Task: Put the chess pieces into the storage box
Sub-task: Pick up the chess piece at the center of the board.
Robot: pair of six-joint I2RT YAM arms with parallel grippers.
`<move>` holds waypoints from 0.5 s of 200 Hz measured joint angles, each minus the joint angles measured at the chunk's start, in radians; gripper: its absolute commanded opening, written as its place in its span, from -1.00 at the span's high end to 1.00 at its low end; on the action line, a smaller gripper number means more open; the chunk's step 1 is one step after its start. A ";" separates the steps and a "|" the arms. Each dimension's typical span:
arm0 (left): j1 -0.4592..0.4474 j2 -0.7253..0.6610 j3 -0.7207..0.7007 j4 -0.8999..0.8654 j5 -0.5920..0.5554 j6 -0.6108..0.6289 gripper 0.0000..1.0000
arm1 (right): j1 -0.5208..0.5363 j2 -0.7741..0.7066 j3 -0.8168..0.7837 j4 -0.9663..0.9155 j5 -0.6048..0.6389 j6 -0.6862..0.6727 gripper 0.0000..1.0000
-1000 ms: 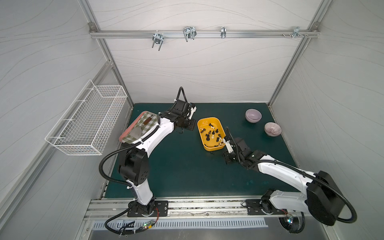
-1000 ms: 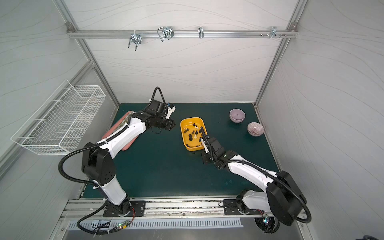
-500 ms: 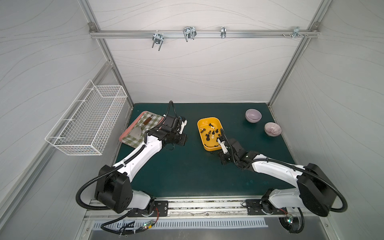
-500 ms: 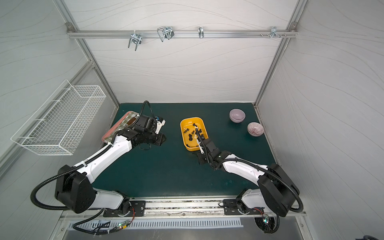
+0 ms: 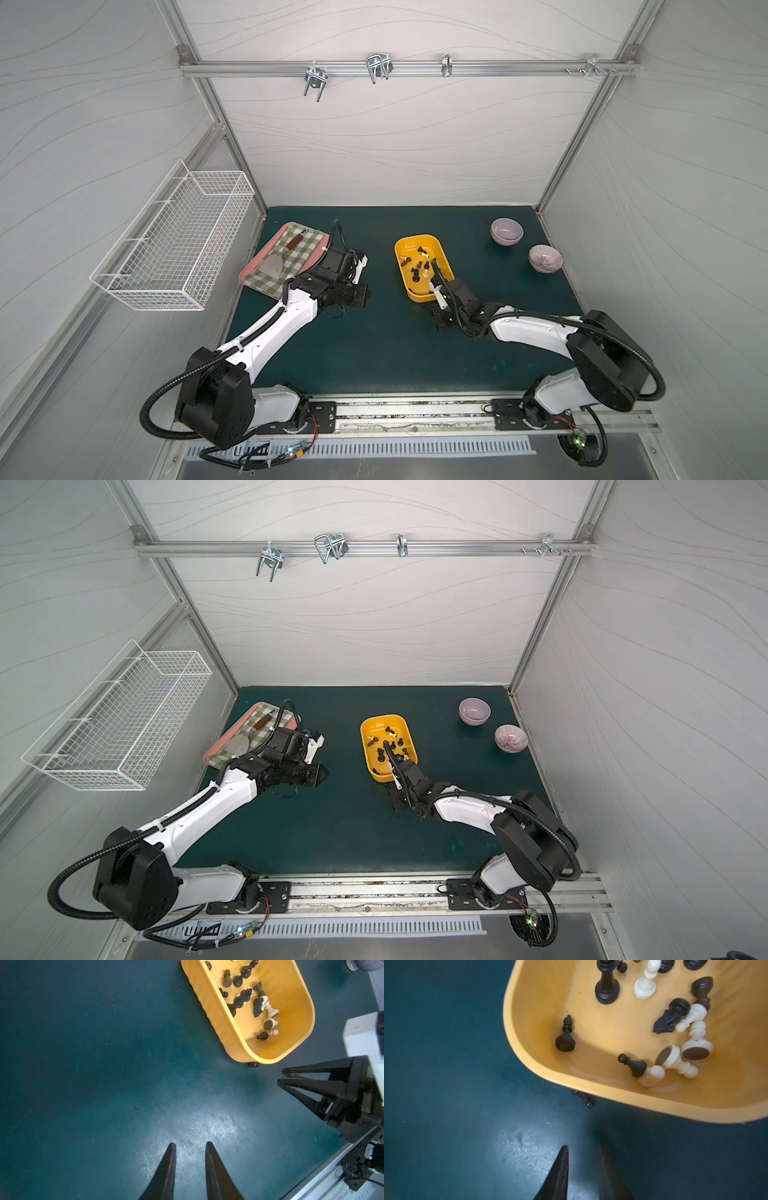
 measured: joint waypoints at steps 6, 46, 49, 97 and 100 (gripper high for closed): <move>0.000 -0.002 -0.002 0.002 0.002 -0.001 0.47 | 0.003 0.015 0.003 0.002 0.006 -0.001 0.46; 0.000 -0.002 -0.008 0.011 0.006 -0.005 0.47 | 0.014 0.089 0.028 0.022 0.035 -0.017 0.46; 0.000 -0.002 -0.008 0.011 0.006 -0.005 0.47 | 0.014 0.090 0.029 0.024 0.037 -0.019 0.45; 0.000 -0.002 -0.008 0.018 0.008 -0.009 0.47 | 0.016 0.119 0.050 0.060 0.065 -0.027 0.38; 0.000 -0.002 -0.008 0.018 0.008 -0.010 0.47 | 0.016 0.122 0.053 0.061 0.066 -0.028 0.37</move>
